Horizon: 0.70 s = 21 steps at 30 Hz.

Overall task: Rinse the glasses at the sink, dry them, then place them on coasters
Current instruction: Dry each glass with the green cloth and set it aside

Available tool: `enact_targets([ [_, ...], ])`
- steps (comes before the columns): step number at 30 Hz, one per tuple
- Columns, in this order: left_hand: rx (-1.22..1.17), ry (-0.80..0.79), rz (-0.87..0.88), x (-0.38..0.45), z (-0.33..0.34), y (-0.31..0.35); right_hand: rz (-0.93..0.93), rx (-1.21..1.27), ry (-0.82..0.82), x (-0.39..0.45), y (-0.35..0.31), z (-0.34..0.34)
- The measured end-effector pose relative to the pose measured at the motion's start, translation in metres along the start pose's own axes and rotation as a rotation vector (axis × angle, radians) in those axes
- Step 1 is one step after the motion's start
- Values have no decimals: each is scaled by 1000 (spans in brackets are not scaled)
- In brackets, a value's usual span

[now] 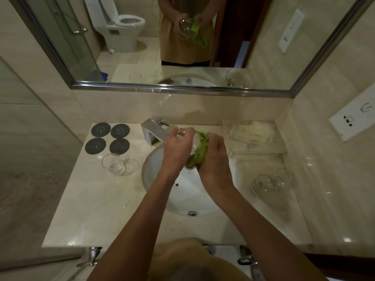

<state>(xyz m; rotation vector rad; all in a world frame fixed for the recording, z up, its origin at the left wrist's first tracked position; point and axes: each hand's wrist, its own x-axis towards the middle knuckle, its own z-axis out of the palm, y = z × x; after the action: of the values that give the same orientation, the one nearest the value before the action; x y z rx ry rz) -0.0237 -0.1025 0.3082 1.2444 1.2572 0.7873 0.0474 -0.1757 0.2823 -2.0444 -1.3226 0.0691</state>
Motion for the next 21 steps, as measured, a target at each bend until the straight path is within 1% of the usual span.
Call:
enact_targets([
  [2, 73, 29, 35, -1, 2, -2, -91, -182, 2, 0, -2, 1],
  [4, 110, 41, 55, -3, 3, -3, -115, -311, -12, 3, -7, 0],
  [6, 120, 43, 72, -3, 1, -5, -111, -383, -131, 9, -13, -7],
  [8, 154, 25, 96, -4, -2, -6, -80, -306, -267, 15, -13, -15],
  [13, 219, -36, 164, -7, -8, -3, 145, 25, -623, 38, -9, -42],
  [15, 220, -68, 206, -11, -9, -2, 143, 164, -775, 46, -2, -50],
  [16, 216, -83, 228, -13, -9, -2, 130, 246, -826, 47, 0, -54],
  [17, 217, -93, 248, -15, -9, -2, 125, 312, -854, 46, 1, -57],
  [18, 223, -92, 259, -16, -9, -2, 124, 333, -840, 45, 1, -59],
  [19, 232, -79, 260, -17, -8, -1, 117, 312, -796, 42, 0, -59],
  [21, 237, -24, 236, -17, -7, 1, 111, 166, -654, 34, -4, -50],
])
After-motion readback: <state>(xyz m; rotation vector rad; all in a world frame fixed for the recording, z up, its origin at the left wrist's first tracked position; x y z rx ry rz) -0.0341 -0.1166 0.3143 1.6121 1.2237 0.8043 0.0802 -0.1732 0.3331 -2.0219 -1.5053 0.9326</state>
